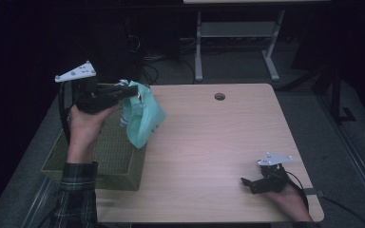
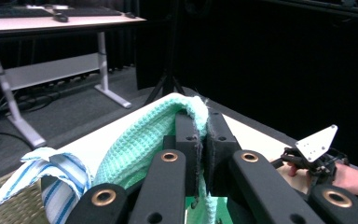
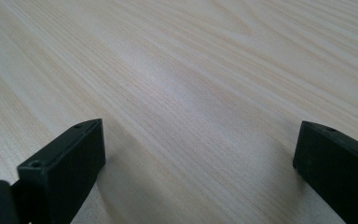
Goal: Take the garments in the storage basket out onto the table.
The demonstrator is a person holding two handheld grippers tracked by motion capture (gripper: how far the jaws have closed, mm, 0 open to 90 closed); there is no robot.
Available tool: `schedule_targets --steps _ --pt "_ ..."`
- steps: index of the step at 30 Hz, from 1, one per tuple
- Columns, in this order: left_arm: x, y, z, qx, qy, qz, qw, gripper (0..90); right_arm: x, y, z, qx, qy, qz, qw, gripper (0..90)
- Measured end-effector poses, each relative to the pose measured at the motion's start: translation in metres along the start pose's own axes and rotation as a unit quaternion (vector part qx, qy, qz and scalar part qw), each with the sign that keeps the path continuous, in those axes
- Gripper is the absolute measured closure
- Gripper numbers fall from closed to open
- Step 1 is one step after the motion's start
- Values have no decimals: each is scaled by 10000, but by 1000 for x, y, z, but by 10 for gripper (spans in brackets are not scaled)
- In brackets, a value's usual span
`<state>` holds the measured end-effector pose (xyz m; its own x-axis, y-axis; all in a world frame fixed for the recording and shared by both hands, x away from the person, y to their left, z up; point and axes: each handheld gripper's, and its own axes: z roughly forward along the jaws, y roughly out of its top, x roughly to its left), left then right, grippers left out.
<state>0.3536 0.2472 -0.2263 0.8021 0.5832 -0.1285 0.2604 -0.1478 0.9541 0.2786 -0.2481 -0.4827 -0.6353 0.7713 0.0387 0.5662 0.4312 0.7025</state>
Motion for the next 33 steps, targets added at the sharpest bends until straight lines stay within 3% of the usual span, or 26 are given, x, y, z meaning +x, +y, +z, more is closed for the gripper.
schedule_targets --steps 15,24,33 --pt "-23 -7 39 144 -507 137 9985 859 0 0 0 1 2 3 10000 19" --pt "-40 -22 70 327 -869 189 9955 859 0 0 0 1 2 2 10000 20" --pt "-48 -38 88 389 -1147 181 9925 858 0 0 0 3 -1 4 10000 19"
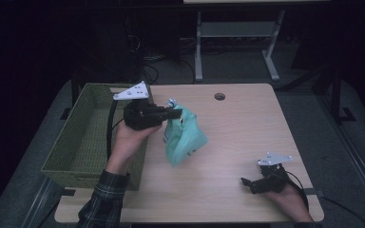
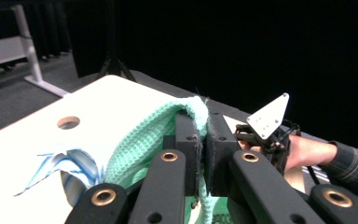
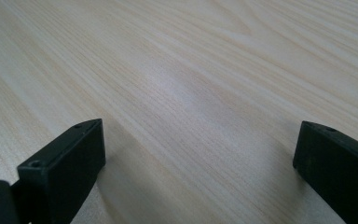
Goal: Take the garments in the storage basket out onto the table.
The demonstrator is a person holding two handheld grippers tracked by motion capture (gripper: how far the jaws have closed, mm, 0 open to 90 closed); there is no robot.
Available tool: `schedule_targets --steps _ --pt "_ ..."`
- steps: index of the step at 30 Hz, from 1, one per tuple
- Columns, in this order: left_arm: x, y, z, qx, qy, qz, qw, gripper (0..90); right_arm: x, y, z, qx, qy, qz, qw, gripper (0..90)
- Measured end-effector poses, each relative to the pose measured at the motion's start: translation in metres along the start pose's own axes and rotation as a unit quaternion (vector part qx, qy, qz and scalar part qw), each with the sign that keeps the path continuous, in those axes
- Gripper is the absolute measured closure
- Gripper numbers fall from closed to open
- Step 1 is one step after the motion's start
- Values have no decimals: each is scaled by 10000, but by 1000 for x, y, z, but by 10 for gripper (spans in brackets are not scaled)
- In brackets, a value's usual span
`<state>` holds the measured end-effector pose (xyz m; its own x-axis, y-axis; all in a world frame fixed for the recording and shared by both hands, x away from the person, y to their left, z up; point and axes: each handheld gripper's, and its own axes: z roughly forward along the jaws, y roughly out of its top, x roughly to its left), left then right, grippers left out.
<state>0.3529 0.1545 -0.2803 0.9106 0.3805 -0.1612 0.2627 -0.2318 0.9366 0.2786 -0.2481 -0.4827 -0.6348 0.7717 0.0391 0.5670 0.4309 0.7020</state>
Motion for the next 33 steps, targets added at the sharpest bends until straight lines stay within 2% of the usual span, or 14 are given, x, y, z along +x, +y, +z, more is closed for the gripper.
schedule_targets --steps 7,14,20,23,26,28,30,31,32,33 --pt "-4 -13 23 301 -154 -16 9994 859 0 0 0 -10 -8 -14 10000 19" --pt "-8 -17 33 406 -186 32 9990 859 0 0 0 -15 -13 -15 10000 19" --pt "-13 -23 49 552 -267 14 9981 859 0 0 0 -13 -26 -7 10000 19" --pt "-17 -28 62 750 -327 105 9966 858 0 0 0 -12 -26 -7 10000 20" --pt "-19 -32 69 803 -349 97 9961 858 0 0 0 -11 -27 -7 10000 19" --pt "-20 -41 81 1017 -405 82 9940 857 0 0 0 -11 -28 -4 10000 19" --pt "-20 -48 87 1122 -435 72 9927 857 0 0 0 -10 -35 -1 10000 19" --pt "-20 -53 91 1225 -474 20 9913 857 0 0 0 -7 -36 0 10000 19" --pt "-20 -53 91 1225 -474 20 9913 856 0 0 0 -7 -36 0 10000 19" --pt "-20 -61 96 1323 -511 -18 9899 856 0 0 0 -15 -36 30 10000 19"
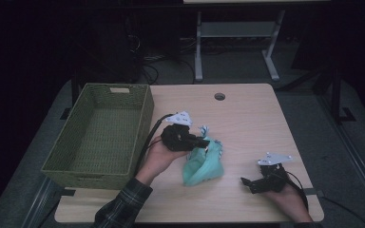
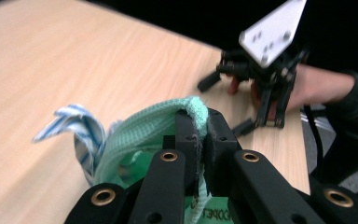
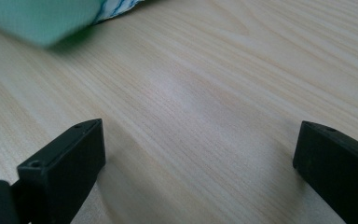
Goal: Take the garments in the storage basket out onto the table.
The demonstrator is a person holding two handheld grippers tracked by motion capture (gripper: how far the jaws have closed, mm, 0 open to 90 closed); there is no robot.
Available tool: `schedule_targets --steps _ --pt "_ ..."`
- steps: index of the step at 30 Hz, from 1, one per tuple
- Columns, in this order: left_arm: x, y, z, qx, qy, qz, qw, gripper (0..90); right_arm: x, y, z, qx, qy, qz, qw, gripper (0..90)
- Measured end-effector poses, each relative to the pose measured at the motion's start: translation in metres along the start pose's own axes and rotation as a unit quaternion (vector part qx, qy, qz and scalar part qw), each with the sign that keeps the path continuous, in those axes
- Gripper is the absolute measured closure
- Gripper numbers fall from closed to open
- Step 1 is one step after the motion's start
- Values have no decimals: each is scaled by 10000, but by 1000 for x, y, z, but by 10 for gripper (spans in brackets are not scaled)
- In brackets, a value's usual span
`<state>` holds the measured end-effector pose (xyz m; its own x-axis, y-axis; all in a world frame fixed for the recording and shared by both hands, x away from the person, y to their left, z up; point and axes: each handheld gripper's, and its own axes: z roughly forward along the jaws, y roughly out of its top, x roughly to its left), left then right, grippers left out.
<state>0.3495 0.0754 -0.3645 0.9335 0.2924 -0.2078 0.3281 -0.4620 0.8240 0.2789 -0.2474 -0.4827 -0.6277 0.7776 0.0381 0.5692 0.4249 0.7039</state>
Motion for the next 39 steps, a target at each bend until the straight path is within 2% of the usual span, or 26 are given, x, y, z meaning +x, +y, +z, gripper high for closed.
schedule_targets --steps 1,2,3,5,13,19,22,25,26,27,28,30,31,34,36,37,39 --pt "0 0 0 0 0 0 10000 855 0 0 0 0 0 0 10000 19" --pt "1 -5 6 87 -31 -55 9999 854 0 0 0 9 8 18 10000 19" --pt "2 -13 13 276 -50 -65 9996 854 0 0 0 8 7 16 10000 19" --pt "2 -20 20 403 -76 -86 9991 853 0 0 0 9 7 17 10000 20" --pt "-3 -35 34 743 33 -78 9972 846 1 0 0 1 -11 26 10000 19" --pt "-4 -53 53 1150 -75 -138 9932 835 1 0 0 6 -14 34 10000 19" --pt "-3 -59 60 1341 21 -93 9909 833 1 0 0 2 -30 45 10000 19" --pt "-3 -62 63 1381 20 -123 9903 832 1 0 0 -8 -43 30 10000 19" --pt "-6 -64 67 1510 148 -6 9884 829 1 0 0 -12 -38 22 10000 19" --pt "-6 -64 67 1510 148 -6 9884 826 1 0 0 -12 -38 22 10000 19" --pt "-7 -65 69 1609 262 135 9865 826 1 0 0 -10 -37 25 10000 19" --pt "-8 -66 71 1576 294 127 9870 820 1 0 0 -12 -37 20 10000 19" --pt "-9 -65 71 1599 345 146 9864 811 1 0 0 -13 -38 16 10000 19" --pt "-10 -64 68 1588 506 221 9858 703 1 0 0 -11 -40 19 10000 19" --pt "-12 -61 62 1494 573 187 9869 630 0 0 0 -15 -40 11 10000 19" --pt "-12 -59 59 1493 601 215 9867 572 1 0 0 -8 -42 30 10000 19" --pt "-14 -56 48 1324 659 150 9889 559 1 0 0 -8 -42 31 10000 20"
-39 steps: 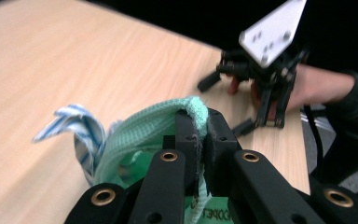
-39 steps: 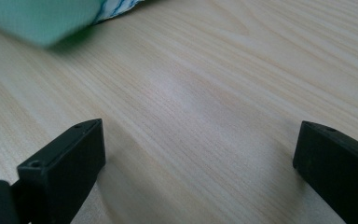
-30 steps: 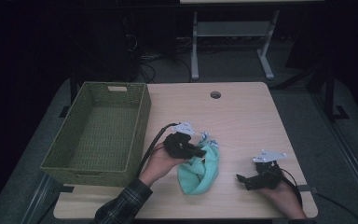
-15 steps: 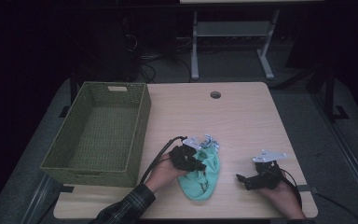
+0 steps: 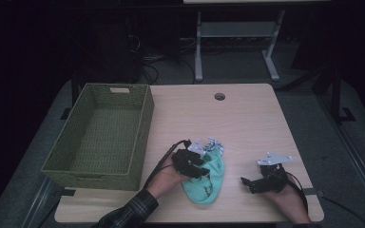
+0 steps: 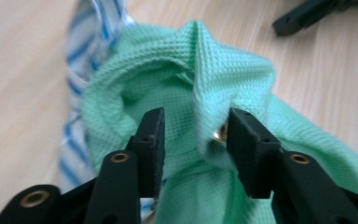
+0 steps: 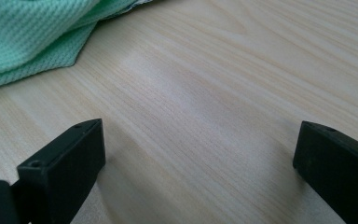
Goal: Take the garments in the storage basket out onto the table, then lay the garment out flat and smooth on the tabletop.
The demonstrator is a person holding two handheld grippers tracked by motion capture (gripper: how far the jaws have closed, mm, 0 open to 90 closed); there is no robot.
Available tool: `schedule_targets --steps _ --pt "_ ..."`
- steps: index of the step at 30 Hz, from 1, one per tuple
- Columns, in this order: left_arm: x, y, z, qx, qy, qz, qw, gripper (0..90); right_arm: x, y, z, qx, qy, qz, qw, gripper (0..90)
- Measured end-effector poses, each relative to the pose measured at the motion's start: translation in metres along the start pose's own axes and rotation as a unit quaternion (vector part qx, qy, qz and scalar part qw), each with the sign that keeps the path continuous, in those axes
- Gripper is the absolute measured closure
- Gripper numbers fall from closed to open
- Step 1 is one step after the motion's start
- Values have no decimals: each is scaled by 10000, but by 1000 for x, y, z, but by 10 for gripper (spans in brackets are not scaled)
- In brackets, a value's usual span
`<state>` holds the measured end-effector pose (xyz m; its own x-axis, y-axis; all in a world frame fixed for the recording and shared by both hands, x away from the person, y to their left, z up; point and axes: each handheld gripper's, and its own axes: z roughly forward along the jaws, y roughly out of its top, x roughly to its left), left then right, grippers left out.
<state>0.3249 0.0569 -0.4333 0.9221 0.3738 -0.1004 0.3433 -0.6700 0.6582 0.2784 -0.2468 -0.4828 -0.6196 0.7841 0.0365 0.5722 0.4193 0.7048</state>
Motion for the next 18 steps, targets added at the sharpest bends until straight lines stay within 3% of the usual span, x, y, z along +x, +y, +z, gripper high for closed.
schedule_targets --steps 5,7,9,10,11,14,18 --pt "-3 -9 -27 -230 38 -24 9997 562 0 2 0 55 16 10 10000 40" --pt "-4 -13 -31 -272 32 -63 9996 624 0 5 -3 -15 67 31 10000 114" --pt "-6 -18 -37 -275 -20 -110 9996 716 0 6 -5 -94 72 53 9999 131" --pt "-7 -21 -39 -251 -67 -118 9996 716 -1 8 -6 -169 73 73 9998 141" --pt "-8 -27 -42 -140 -123 -125 9997 811 -3 13 -8 -215 130 104 9996 176" --pt "-10 -31 -41 -12 -168 -97 9998 896 -5 18 -9 -299 201 102 9993 226" --pt "-17 -38 -38 212 -129 73 9997 897 -5 26 -4 -286 309 181 9989 314"
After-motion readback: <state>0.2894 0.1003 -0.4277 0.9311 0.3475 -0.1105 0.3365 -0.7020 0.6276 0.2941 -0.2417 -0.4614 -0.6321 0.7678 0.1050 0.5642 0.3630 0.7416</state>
